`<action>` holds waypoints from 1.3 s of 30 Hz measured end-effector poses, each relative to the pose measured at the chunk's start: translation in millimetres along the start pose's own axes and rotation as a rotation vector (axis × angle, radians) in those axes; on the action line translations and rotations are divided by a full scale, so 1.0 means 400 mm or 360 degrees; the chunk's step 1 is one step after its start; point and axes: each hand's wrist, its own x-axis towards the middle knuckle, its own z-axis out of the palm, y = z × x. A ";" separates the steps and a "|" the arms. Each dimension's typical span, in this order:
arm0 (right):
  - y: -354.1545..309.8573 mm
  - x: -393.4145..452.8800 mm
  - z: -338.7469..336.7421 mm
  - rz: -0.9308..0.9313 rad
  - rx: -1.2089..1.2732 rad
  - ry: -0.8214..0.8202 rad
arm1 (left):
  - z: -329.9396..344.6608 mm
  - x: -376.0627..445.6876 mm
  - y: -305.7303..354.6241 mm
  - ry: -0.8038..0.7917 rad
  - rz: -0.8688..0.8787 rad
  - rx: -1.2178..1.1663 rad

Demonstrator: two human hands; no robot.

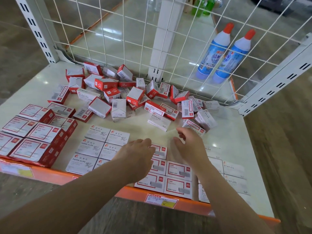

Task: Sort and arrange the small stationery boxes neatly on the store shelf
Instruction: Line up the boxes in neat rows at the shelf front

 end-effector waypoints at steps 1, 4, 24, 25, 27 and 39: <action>-0.003 0.013 0.005 -0.0008 -0.0013 -0.0007 | -0.004 0.005 -0.003 -0.0006 -0.0001 -0.0019; -0.013 0.051 0.023 -0.0039 0.0008 -0.0063 | -0.016 0.019 -0.013 -0.0033 0.0000 -0.0059; -0.006 0.028 0.006 0.0027 0.0195 0.0157 | -0.009 -0.003 -0.009 -0.0009 0.0048 -0.0045; -0.006 0.016 -0.007 0.0018 0.0230 0.0178 | -0.005 -0.011 -0.008 -0.0022 0.0039 -0.0090; -0.007 -0.010 -0.030 -0.0016 0.0324 0.0180 | -0.002 -0.025 -0.013 0.0006 -0.0067 -0.0351; -0.035 -0.168 -0.057 -0.0247 0.0390 0.0092 | -0.032 -0.039 -0.006 0.0418 -0.0484 -0.1635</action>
